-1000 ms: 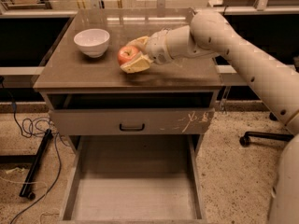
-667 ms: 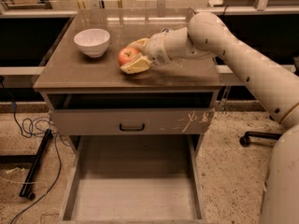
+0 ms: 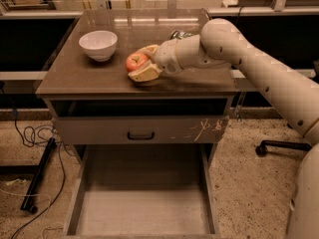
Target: Pick apple from middle drawer and place on counter
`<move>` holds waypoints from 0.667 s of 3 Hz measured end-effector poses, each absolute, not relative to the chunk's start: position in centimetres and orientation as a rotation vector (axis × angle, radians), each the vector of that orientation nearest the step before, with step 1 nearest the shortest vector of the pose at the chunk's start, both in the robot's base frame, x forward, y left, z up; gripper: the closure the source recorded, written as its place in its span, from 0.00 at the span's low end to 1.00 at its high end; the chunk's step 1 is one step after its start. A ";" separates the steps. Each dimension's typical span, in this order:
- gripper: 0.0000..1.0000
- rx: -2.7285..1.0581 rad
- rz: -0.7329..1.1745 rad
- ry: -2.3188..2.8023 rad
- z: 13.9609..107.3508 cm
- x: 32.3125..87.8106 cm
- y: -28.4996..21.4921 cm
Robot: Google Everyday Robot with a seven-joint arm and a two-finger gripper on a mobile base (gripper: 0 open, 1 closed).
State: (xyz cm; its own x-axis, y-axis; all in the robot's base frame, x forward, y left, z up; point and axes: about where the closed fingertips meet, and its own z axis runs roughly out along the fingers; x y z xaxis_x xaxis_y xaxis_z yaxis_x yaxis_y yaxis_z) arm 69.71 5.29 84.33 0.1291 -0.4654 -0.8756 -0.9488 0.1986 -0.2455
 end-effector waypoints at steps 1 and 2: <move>0.38 -1.417 0.618 1.488 84.3 69.7 5.3; 0.14 -1.417 0.618 1.488 84.3 69.7 5.3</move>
Offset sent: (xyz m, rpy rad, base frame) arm 0.0000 0.0000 0.0000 0.0000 0.0000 0.0000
